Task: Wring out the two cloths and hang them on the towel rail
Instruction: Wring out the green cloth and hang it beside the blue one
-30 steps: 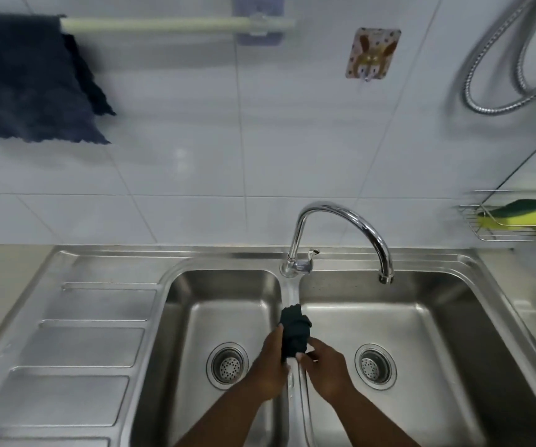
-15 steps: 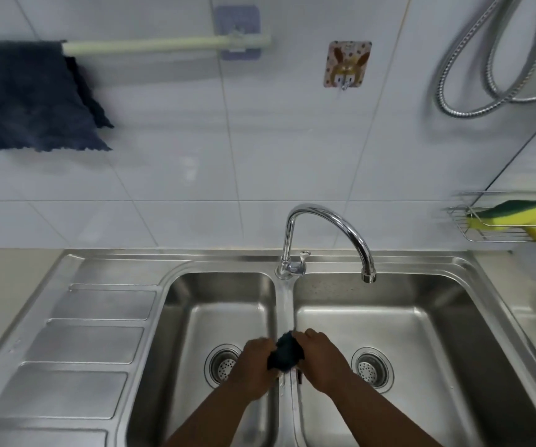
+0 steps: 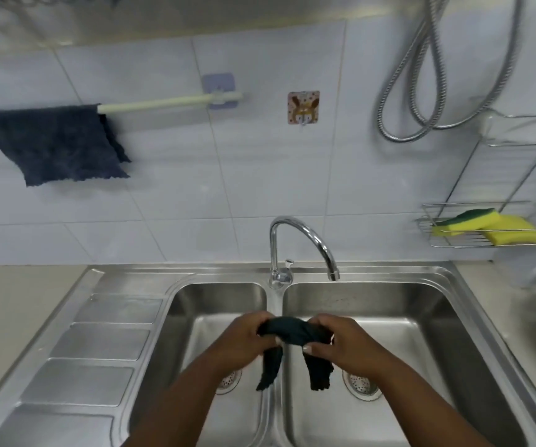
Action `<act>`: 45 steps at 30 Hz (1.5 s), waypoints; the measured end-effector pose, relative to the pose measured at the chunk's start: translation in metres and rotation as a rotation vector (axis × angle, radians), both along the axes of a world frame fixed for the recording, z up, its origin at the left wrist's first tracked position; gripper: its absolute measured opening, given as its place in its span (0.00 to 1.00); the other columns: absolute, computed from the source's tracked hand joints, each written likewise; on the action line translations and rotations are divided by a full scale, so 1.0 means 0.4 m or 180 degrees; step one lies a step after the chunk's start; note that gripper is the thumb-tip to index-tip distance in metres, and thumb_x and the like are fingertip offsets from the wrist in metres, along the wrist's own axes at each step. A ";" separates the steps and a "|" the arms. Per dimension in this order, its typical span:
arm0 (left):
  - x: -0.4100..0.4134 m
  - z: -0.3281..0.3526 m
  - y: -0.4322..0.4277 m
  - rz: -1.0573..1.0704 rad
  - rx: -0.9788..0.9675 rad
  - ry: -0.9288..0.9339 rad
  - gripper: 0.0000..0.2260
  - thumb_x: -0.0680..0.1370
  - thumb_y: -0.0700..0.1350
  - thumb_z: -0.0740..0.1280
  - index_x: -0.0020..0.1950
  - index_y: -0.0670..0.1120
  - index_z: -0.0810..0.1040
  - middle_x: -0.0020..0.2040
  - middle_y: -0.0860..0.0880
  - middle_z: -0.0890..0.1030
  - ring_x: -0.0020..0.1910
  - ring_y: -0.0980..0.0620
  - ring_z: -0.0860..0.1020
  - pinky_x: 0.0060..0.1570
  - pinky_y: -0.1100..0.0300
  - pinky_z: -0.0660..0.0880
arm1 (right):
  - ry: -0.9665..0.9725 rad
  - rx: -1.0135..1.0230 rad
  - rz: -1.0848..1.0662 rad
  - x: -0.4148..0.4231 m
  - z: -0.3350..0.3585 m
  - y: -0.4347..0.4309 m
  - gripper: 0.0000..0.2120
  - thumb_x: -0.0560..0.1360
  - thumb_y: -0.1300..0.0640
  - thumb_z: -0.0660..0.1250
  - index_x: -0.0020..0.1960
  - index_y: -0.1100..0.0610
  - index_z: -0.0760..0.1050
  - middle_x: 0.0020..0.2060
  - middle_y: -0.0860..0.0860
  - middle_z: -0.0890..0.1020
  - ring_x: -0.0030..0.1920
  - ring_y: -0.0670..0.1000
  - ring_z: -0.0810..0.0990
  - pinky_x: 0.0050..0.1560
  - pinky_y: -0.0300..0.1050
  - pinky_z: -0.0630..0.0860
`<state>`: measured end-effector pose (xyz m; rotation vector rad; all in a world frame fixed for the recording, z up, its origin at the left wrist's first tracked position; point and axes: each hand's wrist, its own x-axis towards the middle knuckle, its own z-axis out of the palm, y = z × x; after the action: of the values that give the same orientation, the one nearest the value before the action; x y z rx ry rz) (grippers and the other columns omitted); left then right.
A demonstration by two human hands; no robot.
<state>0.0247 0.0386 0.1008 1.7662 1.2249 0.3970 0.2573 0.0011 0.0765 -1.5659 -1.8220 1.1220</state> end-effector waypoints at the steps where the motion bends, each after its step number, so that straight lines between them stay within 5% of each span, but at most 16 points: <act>1: 0.013 0.025 -0.004 0.0103 -0.0111 -0.0369 0.09 0.74 0.36 0.68 0.52 0.44 0.79 0.43 0.47 0.82 0.40 0.54 0.79 0.40 0.63 0.75 | 0.0112 0.0006 0.0050 0.014 0.019 -0.010 0.09 0.69 0.46 0.73 0.47 0.47 0.78 0.42 0.48 0.82 0.39 0.43 0.78 0.41 0.39 0.75; 6: 0.106 0.093 -0.032 0.0617 -0.0787 -0.1976 0.13 0.77 0.28 0.61 0.57 0.40 0.76 0.47 0.42 0.83 0.46 0.46 0.80 0.42 0.57 0.76 | 0.0791 -0.0023 -0.0180 0.052 0.052 -0.057 0.09 0.71 0.52 0.74 0.50 0.46 0.80 0.45 0.47 0.81 0.36 0.45 0.75 0.41 0.42 0.75; 10: 0.179 0.116 -0.058 0.0659 -0.0852 -0.2114 0.13 0.77 0.29 0.61 0.59 0.39 0.76 0.51 0.39 0.83 0.50 0.45 0.82 0.46 0.55 0.78 | 0.1297 -0.0055 -0.0318 0.078 0.069 -0.082 0.23 0.68 0.53 0.75 0.61 0.42 0.74 0.54 0.48 0.82 0.47 0.52 0.82 0.51 0.50 0.80; 13: 0.230 0.119 -0.077 0.0727 -0.0787 -0.2092 0.13 0.77 0.28 0.61 0.59 0.38 0.74 0.55 0.36 0.81 0.52 0.42 0.80 0.49 0.50 0.76 | 0.1446 -0.0124 -0.0214 0.097 0.077 -0.099 0.28 0.68 0.52 0.76 0.65 0.41 0.71 0.55 0.47 0.83 0.55 0.50 0.82 0.56 0.47 0.79; 18: 0.283 0.100 -0.104 0.0935 -0.0978 -0.2579 0.27 0.74 0.24 0.61 0.63 0.53 0.74 0.54 0.40 0.83 0.53 0.42 0.82 0.46 0.53 0.80 | 0.1235 -0.0123 -0.0439 0.139 0.092 -0.110 0.19 0.73 0.62 0.70 0.58 0.44 0.75 0.43 0.44 0.85 0.40 0.40 0.81 0.37 0.34 0.75; 20: 0.284 0.082 -0.107 0.0972 -0.0900 -0.2195 0.27 0.69 0.26 0.65 0.59 0.54 0.79 0.52 0.42 0.84 0.54 0.40 0.81 0.47 0.52 0.80 | 0.1134 -0.0104 -0.0596 0.171 0.100 -0.109 0.16 0.72 0.63 0.71 0.56 0.47 0.76 0.42 0.47 0.84 0.35 0.42 0.81 0.32 0.38 0.76; 22: 0.280 0.071 -0.113 0.0743 -0.0555 -0.1130 0.20 0.65 0.31 0.68 0.51 0.51 0.82 0.47 0.46 0.84 0.53 0.44 0.80 0.49 0.54 0.79 | 0.1255 -0.0082 -0.0732 0.199 0.111 -0.104 0.16 0.71 0.66 0.71 0.53 0.50 0.76 0.43 0.50 0.84 0.38 0.50 0.84 0.32 0.43 0.79; 25: 0.303 0.077 -0.135 0.0142 -0.0545 -0.0122 0.22 0.65 0.37 0.73 0.56 0.53 0.77 0.52 0.52 0.82 0.55 0.53 0.79 0.56 0.53 0.78 | 0.1546 -0.0107 -0.0760 0.216 0.127 -0.097 0.18 0.70 0.69 0.70 0.54 0.52 0.77 0.47 0.53 0.85 0.41 0.53 0.83 0.33 0.44 0.79; 30: 0.368 0.073 -0.154 -0.0116 -0.1050 -0.1415 0.30 0.67 0.32 0.76 0.64 0.48 0.70 0.50 0.44 0.82 0.51 0.48 0.81 0.55 0.49 0.78 | 0.1984 -0.0174 -0.0643 0.200 0.114 -0.100 0.18 0.65 0.64 0.66 0.53 0.53 0.79 0.48 0.58 0.84 0.45 0.51 0.83 0.41 0.44 0.78; 34: 0.386 0.051 -0.147 0.0064 -0.0979 -0.0969 0.20 0.66 0.33 0.76 0.56 0.42 0.79 0.43 0.47 0.83 0.40 0.51 0.81 0.41 0.54 0.80 | 0.2047 -0.0267 -0.0540 0.222 0.099 -0.113 0.17 0.67 0.66 0.68 0.54 0.56 0.78 0.50 0.59 0.84 0.47 0.54 0.83 0.46 0.48 0.80; 37: 0.389 0.046 -0.131 -0.0208 0.0068 0.0359 0.15 0.67 0.36 0.74 0.51 0.49 0.80 0.40 0.54 0.82 0.39 0.55 0.80 0.42 0.58 0.80 | 0.2052 -0.0573 -0.0370 0.277 0.082 -0.122 0.14 0.68 0.66 0.72 0.53 0.60 0.77 0.50 0.61 0.83 0.46 0.58 0.83 0.45 0.51 0.80; 40: 0.387 0.024 -0.113 -0.0927 0.1423 0.1305 0.08 0.72 0.44 0.69 0.50 0.49 0.77 0.46 0.49 0.82 0.46 0.50 0.80 0.48 0.52 0.79 | 0.2599 -0.1423 -0.0085 0.331 0.057 -0.121 0.19 0.71 0.54 0.73 0.54 0.64 0.73 0.50 0.63 0.80 0.48 0.64 0.82 0.43 0.55 0.81; 45: 0.439 0.004 -0.123 -0.1923 0.2562 0.1541 0.08 0.78 0.48 0.59 0.54 0.47 0.69 0.51 0.44 0.77 0.48 0.44 0.76 0.43 0.50 0.73 | 0.2552 -0.2692 0.0868 0.323 0.010 -0.126 0.28 0.77 0.54 0.69 0.71 0.62 0.63 0.59 0.64 0.76 0.50 0.65 0.81 0.46 0.55 0.82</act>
<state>0.2002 -0.0106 0.1025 2.9389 0.7939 0.0920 0.3866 -0.0491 0.0804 -0.9354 -1.0489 2.4189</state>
